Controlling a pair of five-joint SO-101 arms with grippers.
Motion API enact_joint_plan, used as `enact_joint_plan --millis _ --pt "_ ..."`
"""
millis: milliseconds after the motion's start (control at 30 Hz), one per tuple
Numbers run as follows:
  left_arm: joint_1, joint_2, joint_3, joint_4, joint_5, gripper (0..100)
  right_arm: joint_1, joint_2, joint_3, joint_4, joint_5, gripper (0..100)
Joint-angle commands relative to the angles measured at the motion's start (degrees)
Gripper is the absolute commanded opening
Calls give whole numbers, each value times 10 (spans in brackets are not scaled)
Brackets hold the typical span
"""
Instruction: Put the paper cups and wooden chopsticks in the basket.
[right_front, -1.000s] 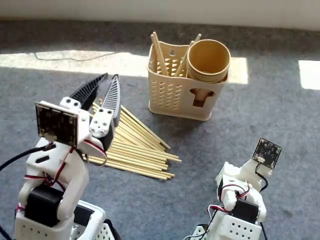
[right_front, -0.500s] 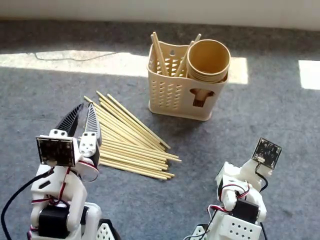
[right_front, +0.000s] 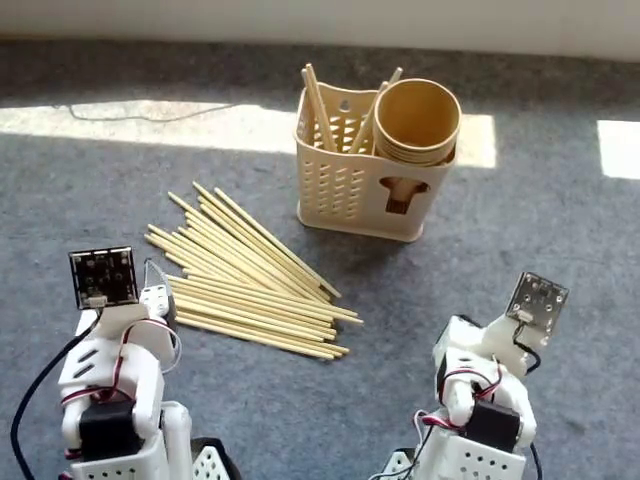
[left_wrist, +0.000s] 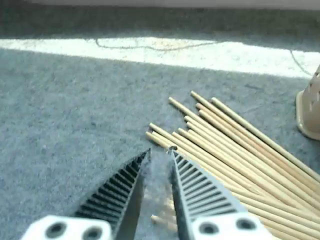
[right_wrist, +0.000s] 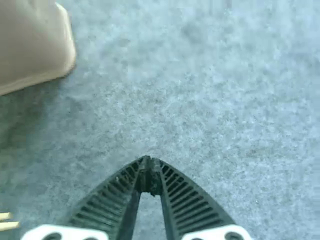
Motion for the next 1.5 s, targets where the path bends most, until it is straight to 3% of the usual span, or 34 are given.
enact_joint_plan --millis 0,233,500,733,1033,1233,1333,1467 --pt "-36 -3 31 1 -4 71 -57 9 -101 45 -7 5" --pt "-55 -2 118 -29 -4 71 -151 58 -258 111 -6 5" --pt "-141 -2 118 -53 -4 71 -300 304 -400 106 2 5" --pt "-165 -2 118 -53 -4 71 -444 480 -486 76 143 5" --pt "-166 -2 119 -53 -4 71 -522 618 -498 -21 293 7" --pt "-165 -1 125 -52 -38 71 -569 736 -561 -36 303 16" --pt "-163 -2 140 -53 -87 71 -582 799 -610 -33 303 93" --pt "-165 -2 140 -53 -90 71 -599 882 -660 -36 303 140"
